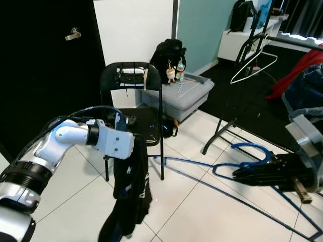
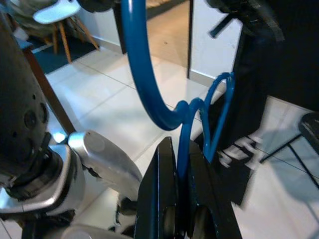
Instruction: Hang hanger
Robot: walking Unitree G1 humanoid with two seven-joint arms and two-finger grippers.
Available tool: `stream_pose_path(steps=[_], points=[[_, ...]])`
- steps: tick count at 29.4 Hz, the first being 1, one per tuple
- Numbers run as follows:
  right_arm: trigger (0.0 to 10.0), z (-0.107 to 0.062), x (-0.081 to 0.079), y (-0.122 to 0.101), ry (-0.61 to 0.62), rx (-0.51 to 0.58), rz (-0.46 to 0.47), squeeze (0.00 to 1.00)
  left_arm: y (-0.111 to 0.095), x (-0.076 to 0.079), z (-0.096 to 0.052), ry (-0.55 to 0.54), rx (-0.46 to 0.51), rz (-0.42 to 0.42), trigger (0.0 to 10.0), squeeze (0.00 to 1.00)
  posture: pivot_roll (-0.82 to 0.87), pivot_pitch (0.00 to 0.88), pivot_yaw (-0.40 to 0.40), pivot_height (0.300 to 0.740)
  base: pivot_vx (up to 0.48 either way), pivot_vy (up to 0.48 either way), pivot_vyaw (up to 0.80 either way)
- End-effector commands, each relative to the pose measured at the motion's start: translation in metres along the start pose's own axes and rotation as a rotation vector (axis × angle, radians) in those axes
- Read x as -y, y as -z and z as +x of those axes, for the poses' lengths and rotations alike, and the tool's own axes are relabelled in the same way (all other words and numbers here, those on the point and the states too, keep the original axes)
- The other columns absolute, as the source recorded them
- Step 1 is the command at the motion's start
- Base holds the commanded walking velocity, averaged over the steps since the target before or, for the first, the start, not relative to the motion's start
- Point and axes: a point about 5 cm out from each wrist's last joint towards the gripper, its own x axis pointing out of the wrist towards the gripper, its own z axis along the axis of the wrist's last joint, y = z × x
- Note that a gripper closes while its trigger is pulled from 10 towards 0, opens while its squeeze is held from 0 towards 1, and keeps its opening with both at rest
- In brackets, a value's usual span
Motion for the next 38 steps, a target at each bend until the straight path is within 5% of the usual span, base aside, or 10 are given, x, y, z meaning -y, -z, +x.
stream_pose_path(steps=[1, 5, 16, 21, 28, 29, 30, 31, 32, 38], points=[[10.0, 0.004, -0.001, -0.001, -0.003, 0.003, -0.010, 0.00, 0.004, -0.008, -0.002, -0.040, -0.021, -0.079, 10.0, 0.00, -0.08, 0.000, 0.046, 0.736, 0.000, 0.000, 0.00], [10.0, 0.007, -0.003, 0.001, 0.011, 0.018, -0.013, 0.00, 0.021, 0.007, -0.005, 0.089, -0.142, -0.232, 10.0, 0.00, -0.09, 0.000, 0.063, 0.736, 0.000, 0.000, 0.00], [10.0, 0.009, -0.005, 0.007, 0.064, 0.015, -0.008, 0.00, 0.030, 0.008, -0.015, 0.139, -0.252, -0.313, 10.0, 0.00, -0.09, 0.000, 0.074, 0.736, 0.000, 0.000, 0.00], [10.0, 0.017, 0.004, 0.023, 0.218, -0.083, -0.031, 0.00, 0.013, -0.001, -0.013, 0.134, -0.158, -0.373, 10.0, 0.00, -0.08, 0.000, 0.085, 0.736, 0.000, 0.000, 0.00], [10.0, 0.028, 0.001, 0.027, 0.220, -0.061, -0.023, 0.00, -0.001, -0.006, -0.006, 0.112, -0.036, -0.493, 10.0, 0.00, -0.07, 0.000, 0.091, 0.736, 0.000, 0.000, 0.00], [10.0, 0.033, -0.002, 0.027, 0.204, -0.038, -0.019, 0.00, -0.005, -0.011, -0.002, 0.073, 0.021, -0.584, 10.0, 0.00, -0.07, 0.000, 0.093, 0.736, 0.000, 0.000, 0.00], [10.0, 0.033, -0.002, 0.027, 0.204, -0.038, -0.019, 0.00, -0.005, -0.011, -0.002, 0.073, 0.021, -0.584, 10.0, 0.00, -0.07, 0.000, 0.093, 0.736, 0.000, 0.000, 0.00], [10.0, 0.037, -0.005, 0.025, 0.188, -0.010, -0.022, 0.00, -0.004, -0.020, 0.003, 0.001, 0.060, -0.736, 10.0, 0.00, -0.07, 0.000, 0.096, 0.736, 0.000, 0.000, 0.00], [10.0, 0.036, -0.007, 0.021, 0.179, 0.011, -0.029, 0.00, 0.000, -0.021, 0.004, -0.020, 0.047, -0.799, 10.0, 0.00, -0.07, 0.000, 0.098, 0.736, 0.000, 0.000, 0.00], [10.0, 0.031, -0.011, 0.009, 0.163, 0.058, -0.053, 0.00, 0.010, -0.020, 0.003, -0.057, -0.004, -0.871, 10.0, 0.00, -0.07, 0.000, 0.102, 0.736, 0.000, 0.000, 0.00]])
